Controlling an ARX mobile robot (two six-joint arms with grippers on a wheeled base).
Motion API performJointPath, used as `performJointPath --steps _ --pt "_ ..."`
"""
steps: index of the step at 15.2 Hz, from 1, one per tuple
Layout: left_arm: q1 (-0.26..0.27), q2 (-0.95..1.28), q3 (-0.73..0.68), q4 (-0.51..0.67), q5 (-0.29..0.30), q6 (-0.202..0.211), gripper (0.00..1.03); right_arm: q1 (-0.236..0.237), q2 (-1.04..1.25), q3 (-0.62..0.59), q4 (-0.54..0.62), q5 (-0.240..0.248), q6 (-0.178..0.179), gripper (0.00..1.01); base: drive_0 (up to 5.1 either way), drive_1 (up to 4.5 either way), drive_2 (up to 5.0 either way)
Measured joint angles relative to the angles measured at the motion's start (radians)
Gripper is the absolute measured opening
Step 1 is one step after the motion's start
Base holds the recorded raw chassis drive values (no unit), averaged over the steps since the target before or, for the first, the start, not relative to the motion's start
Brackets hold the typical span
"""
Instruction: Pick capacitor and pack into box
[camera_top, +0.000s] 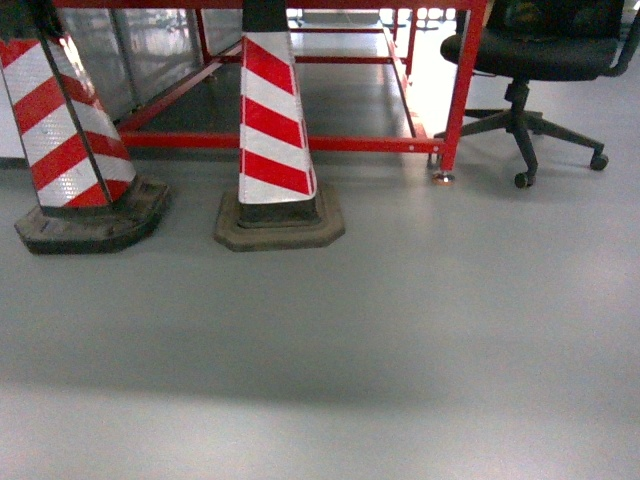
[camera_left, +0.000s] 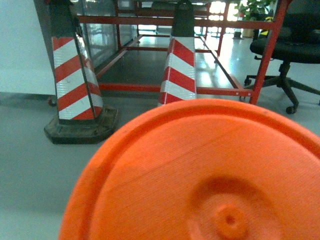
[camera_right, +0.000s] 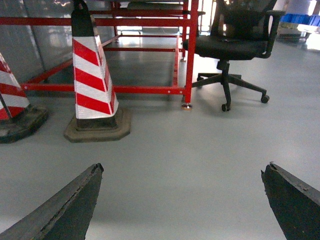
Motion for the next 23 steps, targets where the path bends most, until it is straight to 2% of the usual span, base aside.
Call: performJointPath --steps 6,23 --pt "0.0 0.0 0.0 0.002 0.0 0.0 0.43 0.0 0.0 0.0 0.005 0.0 0.0 0.98 -5.0 2.5 2.5" --pt "0.0 0.0 0.0 -0.001 0.0 0.0 0.43 0.0 0.0 0.0 0.001 -0.001 0.0 0.98 0.0 0.0 0.0"
